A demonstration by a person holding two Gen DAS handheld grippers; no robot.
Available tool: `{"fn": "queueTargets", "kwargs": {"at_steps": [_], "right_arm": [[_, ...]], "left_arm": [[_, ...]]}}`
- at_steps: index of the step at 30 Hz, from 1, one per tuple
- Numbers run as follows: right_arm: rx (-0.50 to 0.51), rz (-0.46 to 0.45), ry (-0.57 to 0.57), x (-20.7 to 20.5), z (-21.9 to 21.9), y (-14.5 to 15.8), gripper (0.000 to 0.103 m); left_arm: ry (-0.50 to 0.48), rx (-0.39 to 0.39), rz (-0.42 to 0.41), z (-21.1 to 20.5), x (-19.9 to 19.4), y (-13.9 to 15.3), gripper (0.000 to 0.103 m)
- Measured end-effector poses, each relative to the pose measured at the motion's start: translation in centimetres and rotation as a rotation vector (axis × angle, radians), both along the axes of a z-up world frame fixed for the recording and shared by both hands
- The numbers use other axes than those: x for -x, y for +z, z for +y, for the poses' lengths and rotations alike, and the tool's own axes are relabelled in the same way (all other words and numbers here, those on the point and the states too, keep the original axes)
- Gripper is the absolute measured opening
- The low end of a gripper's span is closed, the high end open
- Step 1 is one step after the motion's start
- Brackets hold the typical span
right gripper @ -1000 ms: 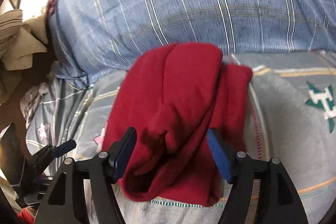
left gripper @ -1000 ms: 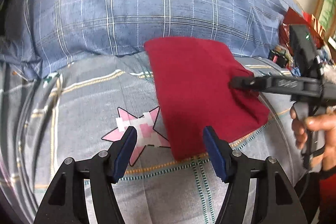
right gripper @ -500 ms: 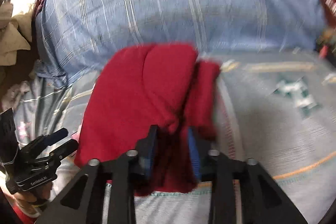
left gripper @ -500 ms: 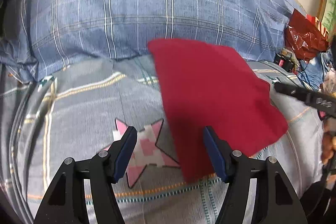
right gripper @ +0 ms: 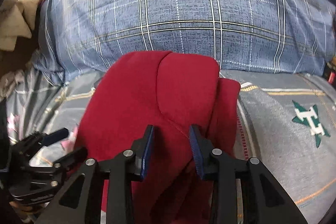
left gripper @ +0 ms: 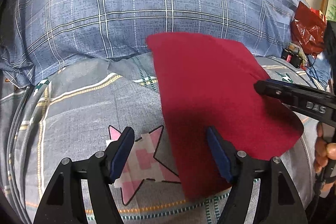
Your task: Fold small clothes
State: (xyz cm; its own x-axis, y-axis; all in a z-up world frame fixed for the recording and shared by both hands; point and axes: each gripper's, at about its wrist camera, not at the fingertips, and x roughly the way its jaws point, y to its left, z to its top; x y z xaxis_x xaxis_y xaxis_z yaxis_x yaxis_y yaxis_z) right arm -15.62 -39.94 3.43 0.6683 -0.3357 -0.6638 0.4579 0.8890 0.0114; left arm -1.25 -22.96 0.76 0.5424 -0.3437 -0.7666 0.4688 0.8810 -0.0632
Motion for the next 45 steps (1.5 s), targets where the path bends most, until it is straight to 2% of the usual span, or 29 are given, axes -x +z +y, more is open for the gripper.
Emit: {"fn": "queueTargets", "kwargs": {"at_steps": [3,5,6,9,11,14,16,18,22,26,32,34,36,38,42,45], "right_arm": [[-0.009,0.000,0.008,0.9,0.4,0.8,0.039],[-0.008,-0.022,0.004,1.6,1.1,1.7,0.055],[-0.005,-0.042,0.004,2.1,1.4,2.1,0.059],[0.010,-0.063,0.022,2.6,2.0,2.6,0.059],[0.023,-0.044,0.023,2.4,2.0,2.0,0.059],[0.053,0.080,-0.018,1.1,1.1,0.0,0.056],[0.057,0.108,-0.015,0.8,0.7,-0.8,0.057],[0.037,0.092,-0.014,1.1,0.6,-0.4,0.057],[0.035,-0.007,0.006,2.8,1.1,1.5,0.058],[0.022,-0.088,-0.011,3.6,0.9,2.2,0.064],[0.022,-0.072,-0.034,2.1,0.5,1.4,0.064],[0.006,-0.056,-0.054,1.8,0.1,0.9,0.065],[0.000,-0.035,-0.063,1.6,-0.4,0.3,0.075],[0.028,0.027,-0.101,1.3,-0.9,-0.6,0.078],[-0.047,-0.023,-0.092,2.2,-1.8,-0.3,0.077],[-0.086,-0.124,-0.113,3.5,-2.8,0.7,0.079]], "left_arm": [[0.004,-0.003,-0.006,0.0,0.1,0.0,0.072],[0.004,-0.008,-0.013,0.0,0.2,-0.1,0.072],[0.007,-0.008,-0.014,0.0,0.3,-0.1,0.072],[0.007,-0.009,-0.019,0.0,0.5,-0.2,0.072],[0.004,-0.009,-0.019,0.1,0.5,-0.3,0.072],[0.001,-0.012,-0.019,0.1,0.5,-0.4,0.073],[0.004,-0.010,-0.021,0.2,0.5,-0.4,0.073],[0.007,-0.005,-0.020,0.2,0.5,-0.4,0.073],[0.014,-0.001,-0.024,0.2,0.7,-0.5,0.073],[0.018,0.001,-0.020,0.2,0.6,-0.5,0.073],[0.022,0.001,-0.025,0.1,0.7,-0.6,0.074],[0.019,0.017,-0.013,0.3,0.5,-0.5,0.074],[0.018,0.044,0.005,0.6,0.3,-0.4,0.074],[0.015,0.076,0.027,0.9,0.0,-0.4,0.074],[-0.003,0.156,0.078,1.5,-0.8,-0.2,0.074],[-0.031,0.210,0.127,1.8,-1.6,-0.3,0.074]]}}
